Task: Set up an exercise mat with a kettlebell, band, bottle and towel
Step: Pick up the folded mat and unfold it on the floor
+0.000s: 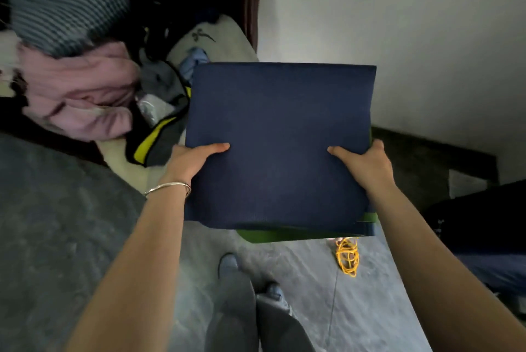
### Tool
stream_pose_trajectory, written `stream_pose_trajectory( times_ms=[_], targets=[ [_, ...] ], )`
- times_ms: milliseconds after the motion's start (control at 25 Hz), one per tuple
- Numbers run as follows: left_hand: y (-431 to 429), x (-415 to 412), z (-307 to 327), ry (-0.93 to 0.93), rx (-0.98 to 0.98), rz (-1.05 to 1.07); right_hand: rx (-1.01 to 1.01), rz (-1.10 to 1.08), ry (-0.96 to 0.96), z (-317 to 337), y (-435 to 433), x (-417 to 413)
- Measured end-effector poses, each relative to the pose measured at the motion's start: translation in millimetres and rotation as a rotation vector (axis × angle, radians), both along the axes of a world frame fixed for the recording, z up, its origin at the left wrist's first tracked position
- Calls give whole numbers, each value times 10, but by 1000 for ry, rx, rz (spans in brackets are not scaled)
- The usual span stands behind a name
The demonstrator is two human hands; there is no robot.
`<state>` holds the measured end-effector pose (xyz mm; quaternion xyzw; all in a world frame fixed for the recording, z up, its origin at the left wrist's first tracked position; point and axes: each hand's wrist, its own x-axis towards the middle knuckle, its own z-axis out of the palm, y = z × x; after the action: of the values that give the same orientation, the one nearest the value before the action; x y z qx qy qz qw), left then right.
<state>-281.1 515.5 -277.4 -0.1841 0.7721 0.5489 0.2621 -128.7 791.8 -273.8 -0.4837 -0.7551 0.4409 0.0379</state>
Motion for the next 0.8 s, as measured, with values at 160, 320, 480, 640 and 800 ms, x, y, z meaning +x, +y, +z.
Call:
stream_pose_trajectory(
  times_ms=[160, 320, 480, 640, 800],
  targets=[
    [-706, 215, 908, 150, 45, 82, -66, 106, 123, 828, -475, -36],
    [-1677, 458, 1552, 232, 118, 203, -72, 249, 257, 1481, -1293, -222],
    [-2802, 623, 1810, 258, 111, 348, -66, 406, 293, 1796, -2333, -518],
    [-4126, 849, 2044, 318, 29, 506, -96, 594, 334, 1926, -3621, -818],
    [-5210, 1121, 2075, 332, -55, 668, -90, 754, 309, 1941, -4760, -1023]
  ],
)
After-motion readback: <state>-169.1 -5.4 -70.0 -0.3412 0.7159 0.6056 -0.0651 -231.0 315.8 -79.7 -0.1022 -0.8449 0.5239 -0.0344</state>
